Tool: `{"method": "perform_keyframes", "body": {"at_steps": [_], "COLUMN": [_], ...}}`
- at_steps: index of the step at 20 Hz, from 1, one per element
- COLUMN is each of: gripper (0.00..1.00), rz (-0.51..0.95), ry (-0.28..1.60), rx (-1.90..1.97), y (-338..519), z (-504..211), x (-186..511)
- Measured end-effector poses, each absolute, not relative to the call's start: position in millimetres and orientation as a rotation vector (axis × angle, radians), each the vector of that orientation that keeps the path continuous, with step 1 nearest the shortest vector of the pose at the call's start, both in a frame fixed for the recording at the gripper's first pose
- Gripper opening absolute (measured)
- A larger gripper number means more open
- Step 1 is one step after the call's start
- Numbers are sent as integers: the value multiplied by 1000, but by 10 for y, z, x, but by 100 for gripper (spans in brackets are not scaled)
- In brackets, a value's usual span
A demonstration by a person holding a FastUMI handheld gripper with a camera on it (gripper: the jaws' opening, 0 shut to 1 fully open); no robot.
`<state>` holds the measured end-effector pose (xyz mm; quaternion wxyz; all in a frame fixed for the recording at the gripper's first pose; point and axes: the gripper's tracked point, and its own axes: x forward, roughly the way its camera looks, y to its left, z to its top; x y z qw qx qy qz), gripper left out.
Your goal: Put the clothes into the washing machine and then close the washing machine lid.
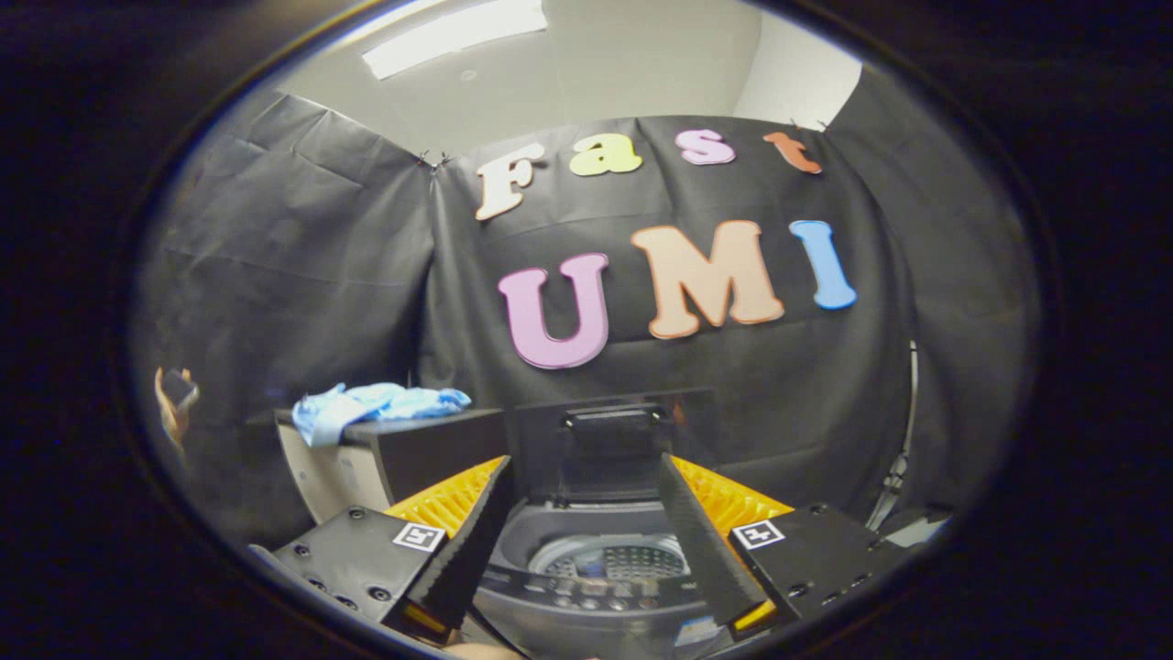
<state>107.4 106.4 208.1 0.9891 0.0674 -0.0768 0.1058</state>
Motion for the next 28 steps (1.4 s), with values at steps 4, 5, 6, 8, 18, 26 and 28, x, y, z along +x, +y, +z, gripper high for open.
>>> {"method": "perform_keyframes", "body": {"at_steps": [4, 5, 6, 8, 18, 26, 28], "gripper": [98, 98, 98, 97, 99, 99, 99], "rz": [378, 419, 455, 513, 617, 668, 675], "ry": [-200, -205, -199, -156, 186, 501, 556], "rx": [91, 72, 60, 45, -78, -173, -152], "y": [1969, 2201, 2443, 2956, 4478, 4797, 4818], "z": [2840, 2941, 3029, 3127, 2709, 1858, 1763], "x": [1489, 1580, 1691, 1870, 2612, 2611, 2597]}}
